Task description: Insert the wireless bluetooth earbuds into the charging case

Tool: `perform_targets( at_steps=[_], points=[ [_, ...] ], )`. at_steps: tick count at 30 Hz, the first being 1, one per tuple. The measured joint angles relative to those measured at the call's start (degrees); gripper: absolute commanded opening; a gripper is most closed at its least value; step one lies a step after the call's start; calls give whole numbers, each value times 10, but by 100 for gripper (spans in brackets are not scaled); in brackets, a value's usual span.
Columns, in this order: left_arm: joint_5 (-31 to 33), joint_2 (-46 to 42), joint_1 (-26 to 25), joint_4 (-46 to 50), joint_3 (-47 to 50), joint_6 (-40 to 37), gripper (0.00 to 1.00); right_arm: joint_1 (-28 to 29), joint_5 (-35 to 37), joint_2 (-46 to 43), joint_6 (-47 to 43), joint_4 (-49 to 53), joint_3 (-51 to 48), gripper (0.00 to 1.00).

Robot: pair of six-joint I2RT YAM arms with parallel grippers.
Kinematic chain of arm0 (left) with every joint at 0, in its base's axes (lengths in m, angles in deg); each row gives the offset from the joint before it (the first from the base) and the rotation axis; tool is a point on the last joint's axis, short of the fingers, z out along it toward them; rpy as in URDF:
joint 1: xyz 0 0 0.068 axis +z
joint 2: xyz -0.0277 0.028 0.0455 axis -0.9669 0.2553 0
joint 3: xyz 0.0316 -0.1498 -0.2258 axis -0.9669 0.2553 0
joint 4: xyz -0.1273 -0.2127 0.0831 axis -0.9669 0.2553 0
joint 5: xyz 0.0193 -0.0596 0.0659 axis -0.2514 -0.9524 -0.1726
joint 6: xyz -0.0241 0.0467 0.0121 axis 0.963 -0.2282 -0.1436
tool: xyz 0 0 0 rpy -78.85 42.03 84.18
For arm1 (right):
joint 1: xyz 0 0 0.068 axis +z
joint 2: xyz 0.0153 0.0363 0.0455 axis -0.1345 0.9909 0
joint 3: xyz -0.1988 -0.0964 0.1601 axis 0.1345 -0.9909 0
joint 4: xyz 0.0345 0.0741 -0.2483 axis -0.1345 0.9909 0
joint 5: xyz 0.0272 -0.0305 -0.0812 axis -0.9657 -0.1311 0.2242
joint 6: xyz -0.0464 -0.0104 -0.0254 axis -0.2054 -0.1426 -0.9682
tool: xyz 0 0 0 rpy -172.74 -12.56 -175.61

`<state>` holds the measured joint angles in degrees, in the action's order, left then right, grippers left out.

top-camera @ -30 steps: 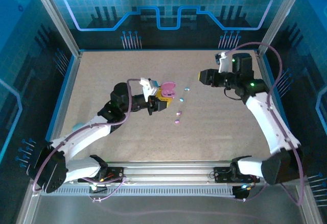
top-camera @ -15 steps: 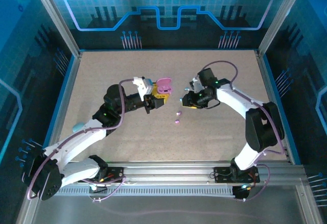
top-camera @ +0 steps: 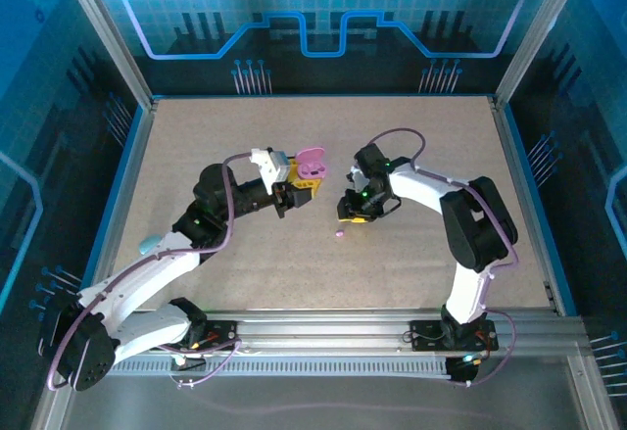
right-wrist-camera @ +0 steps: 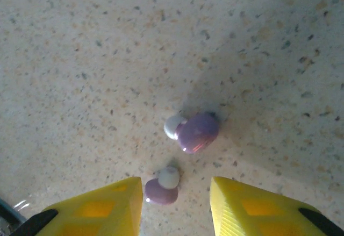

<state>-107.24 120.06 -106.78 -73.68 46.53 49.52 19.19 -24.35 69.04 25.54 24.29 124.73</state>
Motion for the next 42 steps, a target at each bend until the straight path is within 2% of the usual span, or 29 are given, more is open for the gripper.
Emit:
perform_targets(
  at_steps=[17, 42],
  points=[
    [3, 0, 0, 9, 0, 0, 33, 5, 13, 42, 21, -21, 26, 38],
    [3, 0, 0, 10, 0, 0, 33, 25, -4, 78, 20, -25, 78, 38]
  ],
)
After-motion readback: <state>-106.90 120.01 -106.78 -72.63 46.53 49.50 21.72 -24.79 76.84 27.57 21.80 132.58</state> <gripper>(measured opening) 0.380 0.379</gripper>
